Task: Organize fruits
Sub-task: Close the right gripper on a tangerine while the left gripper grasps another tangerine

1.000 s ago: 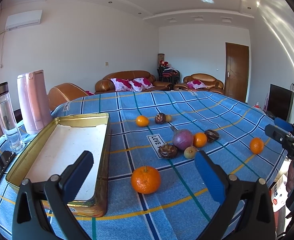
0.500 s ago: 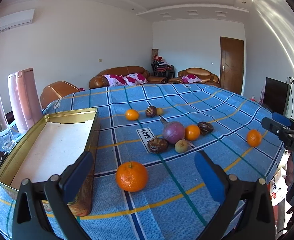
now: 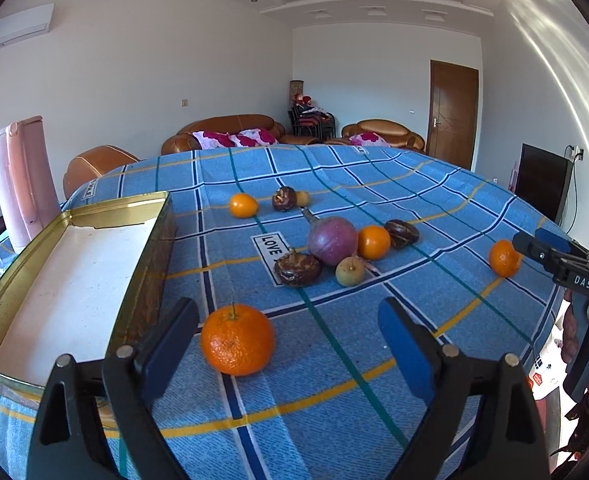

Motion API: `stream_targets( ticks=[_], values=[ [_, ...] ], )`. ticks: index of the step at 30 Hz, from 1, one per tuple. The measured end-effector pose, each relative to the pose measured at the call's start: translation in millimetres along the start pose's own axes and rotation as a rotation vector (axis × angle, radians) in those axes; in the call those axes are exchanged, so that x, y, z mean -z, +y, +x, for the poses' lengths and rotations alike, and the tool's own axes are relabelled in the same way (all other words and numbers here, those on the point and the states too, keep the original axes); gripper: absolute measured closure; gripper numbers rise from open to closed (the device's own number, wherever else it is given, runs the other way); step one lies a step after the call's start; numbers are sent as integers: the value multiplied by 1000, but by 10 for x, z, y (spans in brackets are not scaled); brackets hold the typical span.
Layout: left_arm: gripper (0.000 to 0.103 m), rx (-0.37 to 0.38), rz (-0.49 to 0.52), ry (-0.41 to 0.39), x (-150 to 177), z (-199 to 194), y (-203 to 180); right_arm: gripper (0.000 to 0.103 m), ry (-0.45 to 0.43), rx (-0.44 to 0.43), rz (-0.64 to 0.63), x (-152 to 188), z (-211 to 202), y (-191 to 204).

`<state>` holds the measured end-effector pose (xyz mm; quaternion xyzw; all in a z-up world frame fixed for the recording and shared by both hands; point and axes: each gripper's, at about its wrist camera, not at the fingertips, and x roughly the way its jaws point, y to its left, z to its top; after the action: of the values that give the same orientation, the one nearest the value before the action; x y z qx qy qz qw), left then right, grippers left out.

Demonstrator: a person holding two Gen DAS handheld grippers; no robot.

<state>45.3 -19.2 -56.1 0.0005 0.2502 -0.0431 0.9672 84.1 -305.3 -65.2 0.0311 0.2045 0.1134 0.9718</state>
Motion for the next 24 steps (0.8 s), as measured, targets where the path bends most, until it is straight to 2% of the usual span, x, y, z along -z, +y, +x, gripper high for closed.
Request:
stream_targets(
  ticks=[2, 5, 8, 10, 15, 20, 21, 23, 24],
  values=[
    [11, 3, -8, 12, 13, 38, 16, 1, 8, -13, -1, 25, 27, 0],
    [19, 27, -19, 38, 28, 102, 22, 2, 22, -23, -9, 50, 75, 17],
    [19, 12, -24, 45, 25, 147, 22, 3, 44, -21, -8, 68, 142, 9],
    [20, -4, -25, 57, 3, 183, 31, 10, 64, -26, -4, 81, 191, -7],
    [22, -47, 7, 85, -7, 280, 40, 18, 115, -32, -5, 122, 313, -18],
    [24, -72, 45, 117, -28, 346, 19, 32, 168, -42, -9, 173, 456, -24],
    [25, -80, 51, 125, -39, 372, 25, 34, 164, -41, -14, 173, 459, -20],
    [35, -82, 29, 138, -50, 400, 84, 40, 168, -55, -10, 166, 460, -28],
    [39, -78, 13, 149, -51, 419, 126, 49, 170, -59, -11, 162, 464, -33]
  ],
)
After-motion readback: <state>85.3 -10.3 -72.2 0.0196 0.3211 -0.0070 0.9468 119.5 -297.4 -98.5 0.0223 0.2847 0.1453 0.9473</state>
